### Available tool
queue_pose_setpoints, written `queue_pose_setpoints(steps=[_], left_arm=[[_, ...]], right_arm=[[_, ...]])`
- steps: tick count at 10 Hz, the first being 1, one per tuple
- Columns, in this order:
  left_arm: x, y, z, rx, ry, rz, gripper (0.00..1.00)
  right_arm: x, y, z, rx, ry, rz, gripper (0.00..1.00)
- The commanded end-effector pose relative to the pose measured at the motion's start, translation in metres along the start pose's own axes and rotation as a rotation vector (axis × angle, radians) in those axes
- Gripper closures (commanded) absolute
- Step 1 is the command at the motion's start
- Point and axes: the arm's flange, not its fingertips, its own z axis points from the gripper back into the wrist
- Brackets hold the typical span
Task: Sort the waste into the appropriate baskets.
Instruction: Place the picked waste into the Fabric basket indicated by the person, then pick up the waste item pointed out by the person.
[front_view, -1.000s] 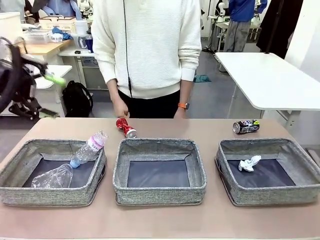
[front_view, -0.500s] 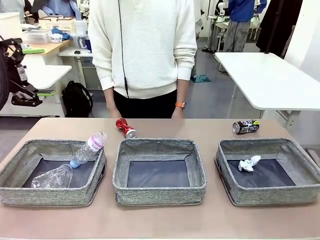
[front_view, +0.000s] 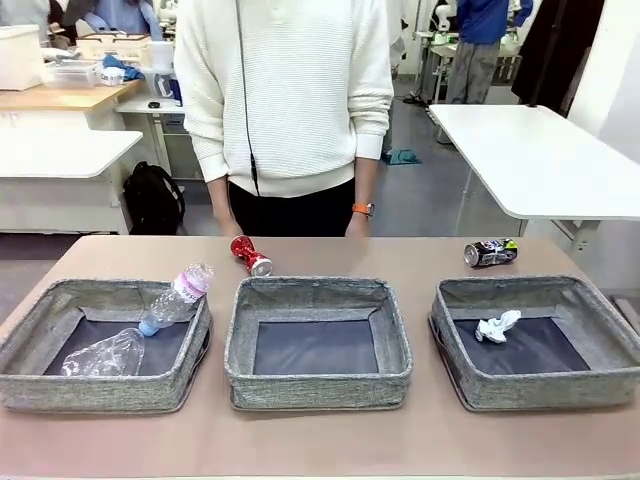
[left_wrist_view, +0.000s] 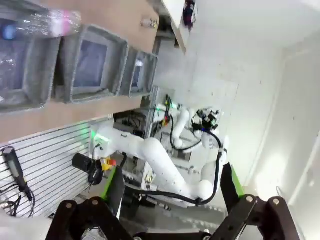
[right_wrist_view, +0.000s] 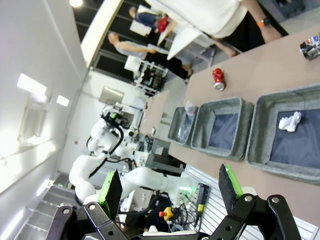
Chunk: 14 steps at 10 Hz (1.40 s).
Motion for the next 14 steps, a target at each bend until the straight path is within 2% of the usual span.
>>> queue_pose_setpoints(steps=[1, 2, 14], left_arm=[[-0.009, 0.007, 0.02, -0.031, -0.086, 0.066, 0.0], [0.0, 0.0, 0.0, 0.0, 0.0, 0.0, 0.0], [0.0, 0.0, 0.0, 0.0, 0.0, 0.0, 0.0]], right_arm=[[-0.001, 0.001, -0.001, 0.012, -0.005, 0.01, 0.0], [-0.001, 0.001, -0.001, 0.012, -0.005, 0.01, 0.0], [-0.001, 0.001, -0.001, 0.012, -0.005, 0.01, 0.0]])
